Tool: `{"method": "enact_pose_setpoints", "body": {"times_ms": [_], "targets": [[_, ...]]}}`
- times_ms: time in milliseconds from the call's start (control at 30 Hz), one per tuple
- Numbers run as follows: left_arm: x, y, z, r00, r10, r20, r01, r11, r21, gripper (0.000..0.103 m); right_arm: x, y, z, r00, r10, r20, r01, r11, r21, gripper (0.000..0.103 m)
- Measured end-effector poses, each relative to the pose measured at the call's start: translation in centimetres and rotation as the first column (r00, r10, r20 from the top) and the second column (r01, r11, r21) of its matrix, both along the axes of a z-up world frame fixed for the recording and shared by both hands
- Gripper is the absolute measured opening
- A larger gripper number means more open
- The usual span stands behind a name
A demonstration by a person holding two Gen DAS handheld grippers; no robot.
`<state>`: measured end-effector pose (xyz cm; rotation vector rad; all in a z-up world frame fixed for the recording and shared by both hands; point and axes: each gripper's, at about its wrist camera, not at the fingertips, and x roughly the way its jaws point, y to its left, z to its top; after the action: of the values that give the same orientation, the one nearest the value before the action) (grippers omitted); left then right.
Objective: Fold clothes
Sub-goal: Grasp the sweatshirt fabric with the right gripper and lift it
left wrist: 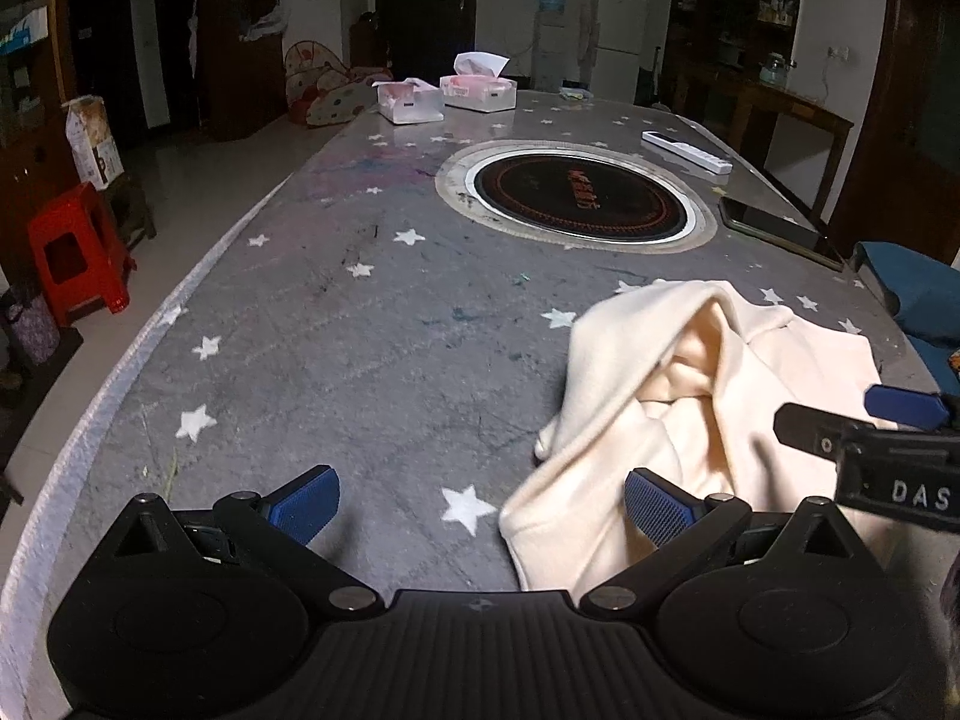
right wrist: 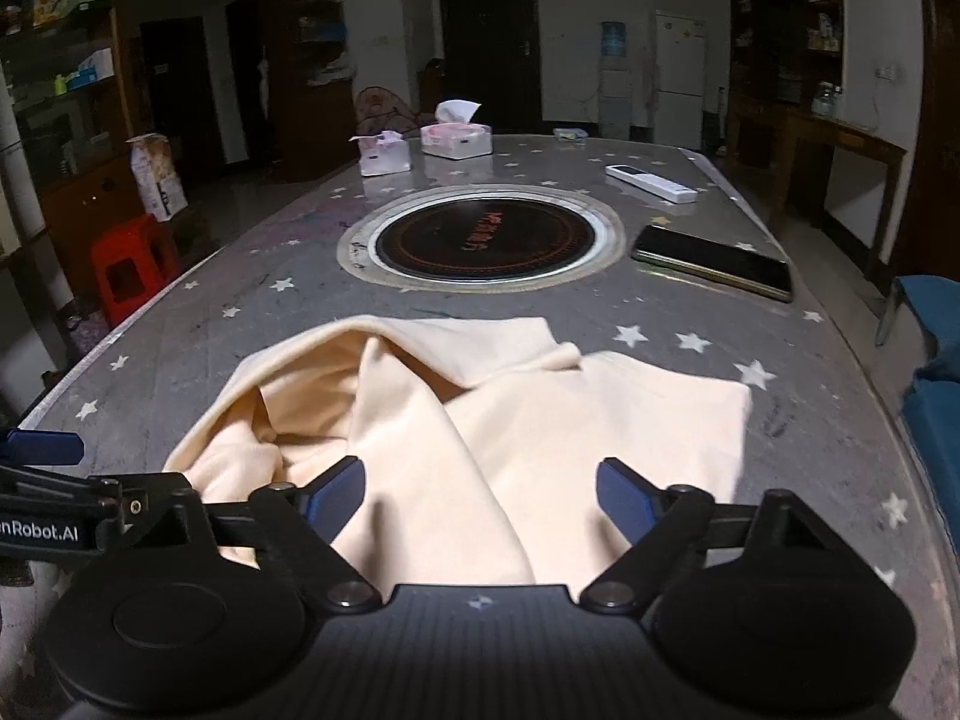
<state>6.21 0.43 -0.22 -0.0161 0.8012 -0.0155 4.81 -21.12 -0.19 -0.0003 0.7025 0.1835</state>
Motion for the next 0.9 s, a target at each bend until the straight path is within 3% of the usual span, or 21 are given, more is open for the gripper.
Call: {"method": "enact_pose_setpoints", "body": {"times_ms": [467,700,900], "targets": [[1.4,0.2,1.0,1.000,-0.014,0.027,0.014,0.999,0.035,0.103,5.3,2.2,-0.7,0.988,0.149,-0.043,-0.148,0.989,0.030,0.055],[1.9,-0.7,1.3,0.998,-0.044,0.037,0.042,0.997,0.059,0.103,5.7,2.0,-1.2,0.984,0.173,-0.048,-0.170,0.984,0.047,0.023],[2.2,-1.8,1.4,0.996,-0.081,0.042,0.078,0.995,0.067,0.103,4.4,0.8,-0.1,0.987,0.161,-0.012,-0.160,0.986,0.056,0.012]]}}
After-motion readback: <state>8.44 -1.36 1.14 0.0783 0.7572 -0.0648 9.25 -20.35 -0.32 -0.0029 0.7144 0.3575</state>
